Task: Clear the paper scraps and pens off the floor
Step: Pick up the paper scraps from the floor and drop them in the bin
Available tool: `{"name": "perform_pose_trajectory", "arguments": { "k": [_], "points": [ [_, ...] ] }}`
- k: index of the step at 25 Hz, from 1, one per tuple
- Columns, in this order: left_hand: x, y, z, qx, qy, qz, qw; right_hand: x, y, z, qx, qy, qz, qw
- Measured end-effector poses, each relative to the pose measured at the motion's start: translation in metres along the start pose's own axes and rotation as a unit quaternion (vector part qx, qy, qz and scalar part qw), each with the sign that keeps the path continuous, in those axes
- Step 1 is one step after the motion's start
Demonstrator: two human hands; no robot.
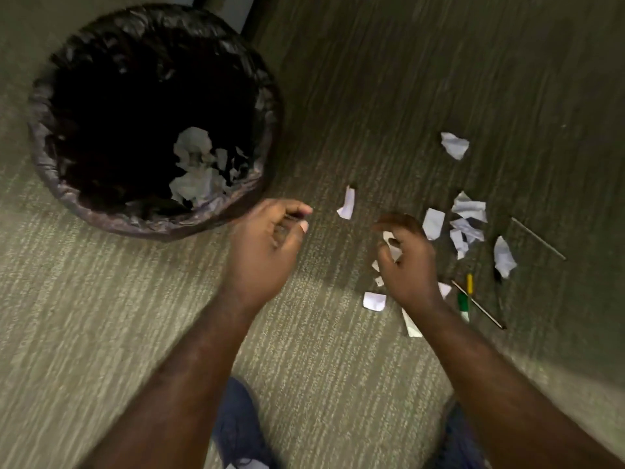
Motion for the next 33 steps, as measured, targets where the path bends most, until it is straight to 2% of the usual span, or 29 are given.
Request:
{"name": "perform_pose_trajectory", "arguments": {
  "k": [4, 6, 8, 10, 14, 20, 23, 25, 26, 28, 30, 32, 33],
  "points": [
    [0.049, -0.092, -0.034, 0.137, -0.002, 0.106, 0.985, -0.088, 0.016, -0.040, 0.039, -0.049, -0.067, 0.996],
    [0.071, -0.122, -0.039, 0.167, -0.004, 0.142, 0.976, -0.116, 0.027, -0.052, 0.044, -0.032, -0.089, 0.995],
    [0.090, -0.129, -0.031, 0.166, 0.002, 0.186, 0.968, -0.131, 0.024, -0.057, 0.047, -0.031, -0.113, 0.992],
    [0.103, -0.201, 0.004, 0.166, -0.018, 0.239, 0.957, -0.207, 0.042, -0.054, 0.010, -0.061, -0.128, 0.990],
    [0.118, -0.201, 0.046, 0.159, 0.068, 0.273, 0.946, -0.222, 0.036, -0.055, 0.006, -0.108, -0.126, 0.986],
    [0.123, -0.263, 0.094, 0.164, 0.168, 0.214, 0.948, -0.271, 0.072, -0.032, -0.007, -0.118, -0.162, 0.980],
    [0.116, -0.292, 0.061, 0.183, 0.066, 0.223, 0.955, -0.292, 0.085, -0.029, -0.048, -0.137, -0.160, 0.976],
    [0.113, -0.311, 0.033, 0.211, -0.013, 0.237, 0.948, -0.302, 0.089, -0.029, -0.072, -0.175, -0.179, 0.965],
    [0.112, -0.319, 0.018, 0.219, -0.042, 0.260, 0.940, -0.308, 0.089, -0.029, -0.073, -0.207, -0.196, 0.956],
    [0.105, -0.335, -0.003, 0.188, -0.083, 0.304, 0.930, -0.318, 0.090, -0.028, -0.051, -0.275, -0.220, 0.934],
    [0.100, -0.345, -0.012, 0.168, -0.100, 0.337, 0.921, -0.325, 0.088, -0.026, -0.020, -0.303, -0.217, 0.928],
    [0.108, -0.349, -0.013, 0.180, -0.139, 0.267, 0.936, -0.329, 0.085, -0.021, 0.020, -0.301, -0.203, 0.932],
    [0.113, -0.346, -0.010, 0.192, -0.123, 0.220, 0.948, -0.333, 0.082, -0.017, 0.035, -0.283, -0.209, 0.935]
  ]
}}
Point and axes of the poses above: each hand's wrist, its own z-axis towards the middle knuckle, its own y-axis out of the back of the hand, x = y × z, the point moved 2 cm from there along z, towards the middle knuckle, and after that the axes turned 1 degree about -x, right-handed, at the moved point
